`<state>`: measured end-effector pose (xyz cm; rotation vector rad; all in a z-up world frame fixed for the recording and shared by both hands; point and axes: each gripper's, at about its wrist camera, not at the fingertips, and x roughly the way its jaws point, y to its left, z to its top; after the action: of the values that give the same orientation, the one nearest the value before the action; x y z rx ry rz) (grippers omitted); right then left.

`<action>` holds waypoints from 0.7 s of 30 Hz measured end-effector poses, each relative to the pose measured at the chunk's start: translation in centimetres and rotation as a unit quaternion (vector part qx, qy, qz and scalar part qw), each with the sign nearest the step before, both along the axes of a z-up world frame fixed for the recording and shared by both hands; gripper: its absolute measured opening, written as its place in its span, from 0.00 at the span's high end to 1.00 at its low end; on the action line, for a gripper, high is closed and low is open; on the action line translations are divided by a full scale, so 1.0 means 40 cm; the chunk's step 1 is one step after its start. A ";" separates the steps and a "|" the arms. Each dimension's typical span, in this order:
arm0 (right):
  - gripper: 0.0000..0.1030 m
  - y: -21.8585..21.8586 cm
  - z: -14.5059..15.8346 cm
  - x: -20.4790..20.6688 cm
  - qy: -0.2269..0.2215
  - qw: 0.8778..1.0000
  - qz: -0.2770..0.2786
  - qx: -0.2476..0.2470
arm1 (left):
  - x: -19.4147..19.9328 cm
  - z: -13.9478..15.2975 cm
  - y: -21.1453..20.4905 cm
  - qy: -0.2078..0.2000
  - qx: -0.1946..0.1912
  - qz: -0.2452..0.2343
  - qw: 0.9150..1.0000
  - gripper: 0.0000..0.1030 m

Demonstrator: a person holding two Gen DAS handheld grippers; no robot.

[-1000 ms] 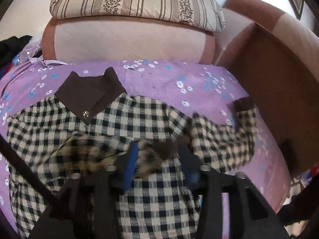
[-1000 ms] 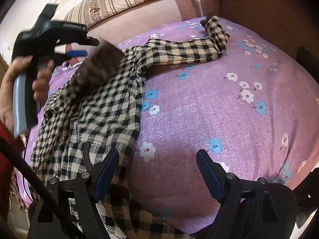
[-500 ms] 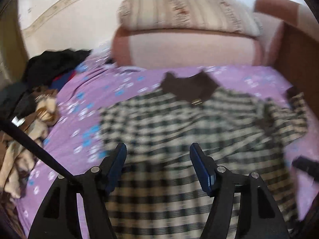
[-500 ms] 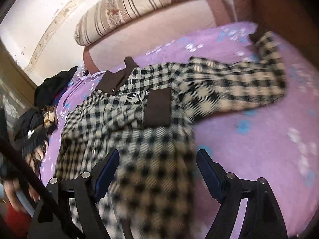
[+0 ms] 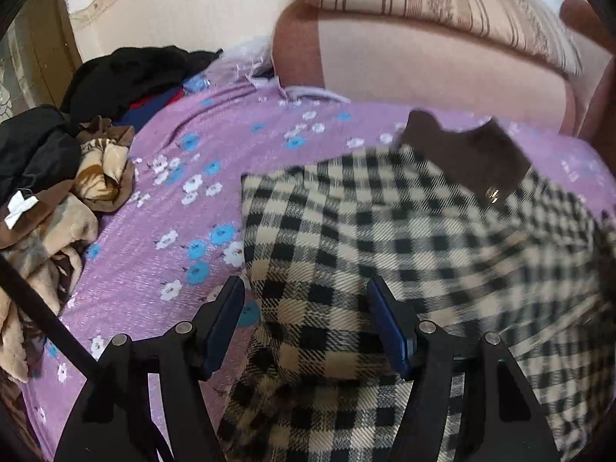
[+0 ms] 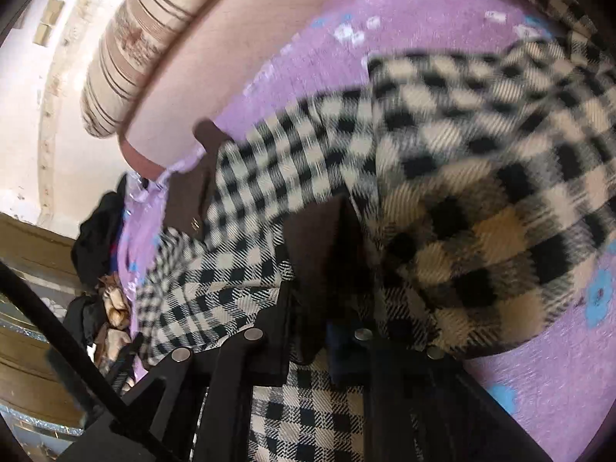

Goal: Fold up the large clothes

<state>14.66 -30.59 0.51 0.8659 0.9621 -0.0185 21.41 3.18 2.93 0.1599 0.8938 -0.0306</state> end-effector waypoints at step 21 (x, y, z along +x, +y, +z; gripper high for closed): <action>0.61 -0.106 0.069 -0.342 -0.006 0.993 0.012 -0.114 | -0.252 0.037 0.118 0.010 -0.012 0.000 1.000 0.37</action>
<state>0.97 -34.83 3.29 0.6430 0.9379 -0.1014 11.33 7.89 4.43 0.1365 0.9122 -0.0431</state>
